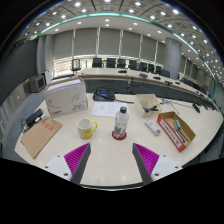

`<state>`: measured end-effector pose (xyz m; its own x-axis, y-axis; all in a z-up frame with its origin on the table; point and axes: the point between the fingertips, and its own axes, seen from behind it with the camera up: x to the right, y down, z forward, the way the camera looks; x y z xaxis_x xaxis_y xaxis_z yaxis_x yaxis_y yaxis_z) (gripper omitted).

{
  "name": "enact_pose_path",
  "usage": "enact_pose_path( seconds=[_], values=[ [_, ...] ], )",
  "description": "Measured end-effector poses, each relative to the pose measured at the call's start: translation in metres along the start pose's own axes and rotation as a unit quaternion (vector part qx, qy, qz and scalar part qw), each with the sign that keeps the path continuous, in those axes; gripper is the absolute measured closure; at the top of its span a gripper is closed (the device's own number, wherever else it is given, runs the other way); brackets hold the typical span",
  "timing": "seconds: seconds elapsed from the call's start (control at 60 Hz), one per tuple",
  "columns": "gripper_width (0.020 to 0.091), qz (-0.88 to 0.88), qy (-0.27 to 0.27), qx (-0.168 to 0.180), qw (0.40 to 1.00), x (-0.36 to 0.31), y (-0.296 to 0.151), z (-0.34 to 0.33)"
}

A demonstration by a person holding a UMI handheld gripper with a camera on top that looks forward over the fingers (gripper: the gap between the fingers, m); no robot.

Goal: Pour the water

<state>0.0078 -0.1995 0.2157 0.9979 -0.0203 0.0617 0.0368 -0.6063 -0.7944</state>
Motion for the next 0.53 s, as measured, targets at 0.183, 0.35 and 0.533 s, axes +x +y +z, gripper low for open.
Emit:
enact_pose_path(
  seconds=[0.183,0.35,0.533],
  values=[
    [0.0244,-0.022,-0.001,0.006,1.000,-0.037,0.011,-0.058],
    [0.0246,-0.019,0.005,0.012,1.000,-0.047,0.018,-0.076],
    [0.0243,-0.022,0.000,0.012,1.000,-0.052,0.016,-0.082]
  ],
)
